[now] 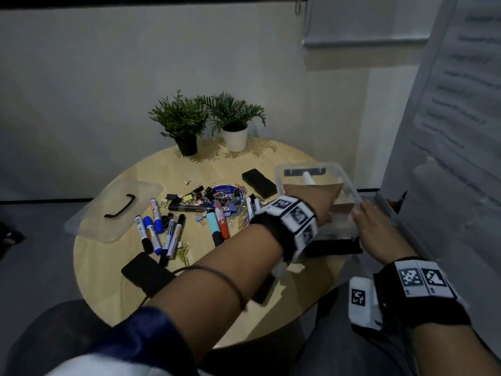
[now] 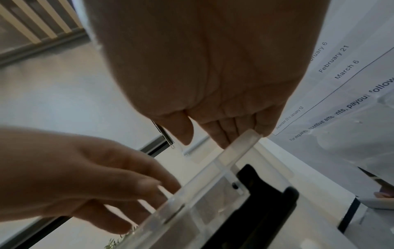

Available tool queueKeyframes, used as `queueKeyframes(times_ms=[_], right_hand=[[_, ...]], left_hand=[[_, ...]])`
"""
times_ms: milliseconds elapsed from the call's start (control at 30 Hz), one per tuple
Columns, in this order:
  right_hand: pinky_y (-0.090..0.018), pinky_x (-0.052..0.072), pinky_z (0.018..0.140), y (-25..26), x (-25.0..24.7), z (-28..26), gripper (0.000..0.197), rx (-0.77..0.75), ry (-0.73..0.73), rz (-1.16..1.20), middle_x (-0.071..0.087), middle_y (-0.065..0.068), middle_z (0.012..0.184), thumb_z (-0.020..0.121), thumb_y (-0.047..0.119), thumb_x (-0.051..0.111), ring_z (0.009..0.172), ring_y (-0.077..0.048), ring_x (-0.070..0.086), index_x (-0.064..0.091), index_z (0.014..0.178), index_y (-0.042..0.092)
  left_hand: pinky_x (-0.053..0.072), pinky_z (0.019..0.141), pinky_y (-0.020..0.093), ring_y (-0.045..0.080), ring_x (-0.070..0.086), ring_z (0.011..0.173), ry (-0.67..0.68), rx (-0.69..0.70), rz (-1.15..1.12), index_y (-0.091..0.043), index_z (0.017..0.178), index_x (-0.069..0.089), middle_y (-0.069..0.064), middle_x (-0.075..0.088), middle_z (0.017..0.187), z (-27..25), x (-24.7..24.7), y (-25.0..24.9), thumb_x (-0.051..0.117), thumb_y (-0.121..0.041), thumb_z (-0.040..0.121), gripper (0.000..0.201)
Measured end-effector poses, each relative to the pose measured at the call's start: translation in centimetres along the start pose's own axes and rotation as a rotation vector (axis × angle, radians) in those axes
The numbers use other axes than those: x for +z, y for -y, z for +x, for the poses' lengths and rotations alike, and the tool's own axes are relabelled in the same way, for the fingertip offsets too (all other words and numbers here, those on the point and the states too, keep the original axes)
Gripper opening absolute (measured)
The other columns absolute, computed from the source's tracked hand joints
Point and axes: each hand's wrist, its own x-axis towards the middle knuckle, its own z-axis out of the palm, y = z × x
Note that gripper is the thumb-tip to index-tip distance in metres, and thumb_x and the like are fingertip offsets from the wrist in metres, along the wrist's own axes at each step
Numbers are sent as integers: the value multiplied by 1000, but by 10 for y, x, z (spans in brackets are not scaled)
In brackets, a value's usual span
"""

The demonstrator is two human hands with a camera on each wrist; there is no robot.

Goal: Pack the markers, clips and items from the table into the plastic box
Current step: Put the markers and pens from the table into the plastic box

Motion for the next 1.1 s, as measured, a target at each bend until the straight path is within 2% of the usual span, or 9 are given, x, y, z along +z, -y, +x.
queueKeyframes(times_ms=[133,333,467,567,767,900,1000,1033,1100], right_hand=[[-37,15,118,12,-3,-5,57,13,-20,11,19,-9,159,101,33,35,146,-23,17,23,149,6],[-32,37,97,83,34,-25,35,-319,-366,-11,50,-7,129,93,18,51,120,-22,47,50,128,11],[-25,42,85,138,90,-18,16,-464,-359,42,49,5,98,92,11,49,96,-11,50,60,103,11],[-26,44,74,158,134,8,14,-341,-259,66,55,-1,97,92,12,48,88,-16,56,61,96,10],[-44,38,98,141,188,73,39,49,-16,-300,41,-18,135,96,27,45,124,-36,39,45,129,7],[-48,35,100,115,205,88,62,91,76,-549,35,-20,140,92,30,43,122,-39,37,22,149,13],[-48,40,97,104,207,91,76,81,105,-589,32,-24,138,95,30,40,120,-38,39,-7,152,17],[-47,41,97,104,207,92,77,103,120,-582,32,-24,138,95,30,42,121,-37,41,-7,152,13],[-42,41,99,107,203,94,72,167,141,-430,37,-22,140,91,28,54,125,-36,44,19,147,-1]], left_hand=[[50,91,38,21,60,110,-186,73,-254,-18,132,52,3,64,123,-52,10,52,46,-29,97,37],[49,91,31,12,60,105,-73,-318,-342,-25,124,58,-6,63,124,-112,49,173,43,-36,99,31],[51,83,34,20,62,94,-42,-512,-264,-19,103,64,3,67,103,-101,69,224,43,-40,98,30],[43,63,28,23,52,66,2,-610,-246,-16,65,51,4,52,67,-77,82,237,43,-43,97,42],[44,68,29,24,55,70,55,-726,-381,-13,62,47,5,53,68,-28,98,227,43,-67,87,59],[51,75,32,26,66,86,4,-772,-428,-11,80,61,6,65,86,-10,106,221,56,-59,83,48],[51,72,32,28,67,86,-18,-780,-396,-6,98,67,10,69,93,-6,106,219,49,-52,89,50],[51,70,32,29,67,84,-7,-772,-399,-4,100,65,11,69,93,-7,105,217,48,-50,90,50],[50,69,32,30,66,85,9,-770,-433,-2,107,63,12,68,95,-8,105,219,51,-49,88,53]])
